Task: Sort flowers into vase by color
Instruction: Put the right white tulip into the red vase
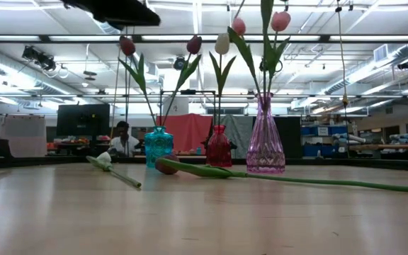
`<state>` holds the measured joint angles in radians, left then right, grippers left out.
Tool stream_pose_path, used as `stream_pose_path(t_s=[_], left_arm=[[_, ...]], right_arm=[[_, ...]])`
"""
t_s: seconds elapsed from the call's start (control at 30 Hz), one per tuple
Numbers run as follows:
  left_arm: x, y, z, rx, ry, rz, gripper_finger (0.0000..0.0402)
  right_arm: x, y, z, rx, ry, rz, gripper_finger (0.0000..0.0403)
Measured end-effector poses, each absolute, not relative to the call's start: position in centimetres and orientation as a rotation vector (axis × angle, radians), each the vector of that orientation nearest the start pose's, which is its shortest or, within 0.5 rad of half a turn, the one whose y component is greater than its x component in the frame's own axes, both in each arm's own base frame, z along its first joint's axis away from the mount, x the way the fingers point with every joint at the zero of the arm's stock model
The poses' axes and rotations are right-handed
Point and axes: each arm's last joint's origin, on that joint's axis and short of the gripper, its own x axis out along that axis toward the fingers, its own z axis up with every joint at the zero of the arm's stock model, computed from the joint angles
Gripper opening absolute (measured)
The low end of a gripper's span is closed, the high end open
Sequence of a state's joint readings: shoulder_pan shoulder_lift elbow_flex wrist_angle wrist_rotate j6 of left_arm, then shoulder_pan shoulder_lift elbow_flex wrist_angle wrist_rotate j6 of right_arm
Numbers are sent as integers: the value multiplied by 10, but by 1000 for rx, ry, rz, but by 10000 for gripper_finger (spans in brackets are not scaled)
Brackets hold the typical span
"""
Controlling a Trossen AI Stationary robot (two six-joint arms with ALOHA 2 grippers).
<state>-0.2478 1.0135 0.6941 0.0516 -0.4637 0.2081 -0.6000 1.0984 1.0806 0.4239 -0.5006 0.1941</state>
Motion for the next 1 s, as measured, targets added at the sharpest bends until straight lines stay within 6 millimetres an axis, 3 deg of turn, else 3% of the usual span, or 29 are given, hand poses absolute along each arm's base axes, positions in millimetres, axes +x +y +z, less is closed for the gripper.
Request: stream_pose_path(t_s=[0.33,0.47,0.57,0.8,1.0], left_arm=[[194,-36,299,278,239,193,99],[194,-36,298,290,247,190,99],[194,-36,293,305,243,189,99],[186,-32,273,327,268,265,99],[176,-29,271,297,248,283,99]], right_arm=[[207,-142,449,-18,-342,-32,9],[221,-156,434,-19,-276,-53,9],[225,-177,420,-7,-225,-113,9],[239,-228,380,86,-134,-169,9],[261,-252,338,157,-52,-161,9]])
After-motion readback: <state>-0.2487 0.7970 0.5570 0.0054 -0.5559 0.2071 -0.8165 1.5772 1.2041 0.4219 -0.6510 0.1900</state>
